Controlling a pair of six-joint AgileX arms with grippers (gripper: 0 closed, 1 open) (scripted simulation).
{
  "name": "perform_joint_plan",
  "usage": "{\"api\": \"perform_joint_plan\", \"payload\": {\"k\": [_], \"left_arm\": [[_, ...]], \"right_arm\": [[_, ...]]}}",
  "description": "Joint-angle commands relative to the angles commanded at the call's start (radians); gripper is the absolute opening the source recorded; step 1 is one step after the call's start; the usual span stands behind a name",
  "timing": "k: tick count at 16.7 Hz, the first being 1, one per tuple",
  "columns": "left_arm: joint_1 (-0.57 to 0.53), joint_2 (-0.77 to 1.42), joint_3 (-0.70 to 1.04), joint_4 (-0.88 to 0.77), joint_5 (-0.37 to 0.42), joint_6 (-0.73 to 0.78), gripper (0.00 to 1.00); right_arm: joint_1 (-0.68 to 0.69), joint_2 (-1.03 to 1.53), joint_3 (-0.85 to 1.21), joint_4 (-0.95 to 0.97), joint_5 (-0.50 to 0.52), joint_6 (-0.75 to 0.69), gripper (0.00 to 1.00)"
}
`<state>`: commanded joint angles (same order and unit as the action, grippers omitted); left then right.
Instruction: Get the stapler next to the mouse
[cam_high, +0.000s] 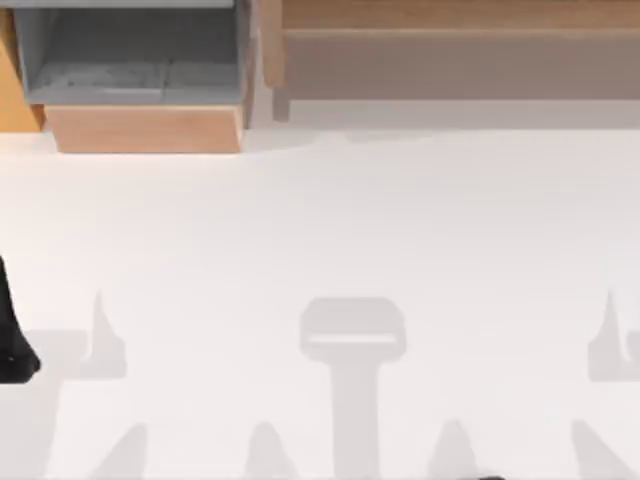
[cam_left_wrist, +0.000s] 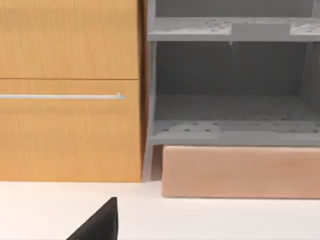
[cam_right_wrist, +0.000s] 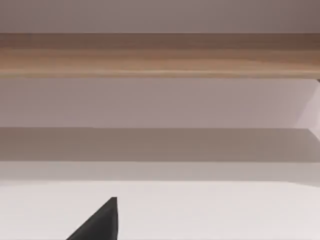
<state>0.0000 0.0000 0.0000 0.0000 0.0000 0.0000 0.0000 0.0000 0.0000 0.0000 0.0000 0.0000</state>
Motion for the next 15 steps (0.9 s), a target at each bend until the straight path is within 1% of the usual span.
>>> {"api": "perform_joint_plan", "payload": {"k": [4,7,10,15], "left_arm": [[0.0,0.0,0.0,0.0,0.0,0.0,1.0],[0.0,0.0,0.0,0.0,0.0,0.0,1.0],[0.0,0.0,0.0,0.0,0.0,0.0,1.0],[0.0,0.0,0.0,0.0,0.0,0.0,1.0]], "right_arm": [[-0.001,0.031,0.03,-0.02,-0.002,0.004,1.0],[-0.006,0.157,0.145,-0.096,-0.005,0.019,1.0],[-0.018,0.377,0.315,-0.215,-0.008,0.038,1.0],[-0.042,0.908,0.643,-0.467,-0.004,0.066,1.0]]}}
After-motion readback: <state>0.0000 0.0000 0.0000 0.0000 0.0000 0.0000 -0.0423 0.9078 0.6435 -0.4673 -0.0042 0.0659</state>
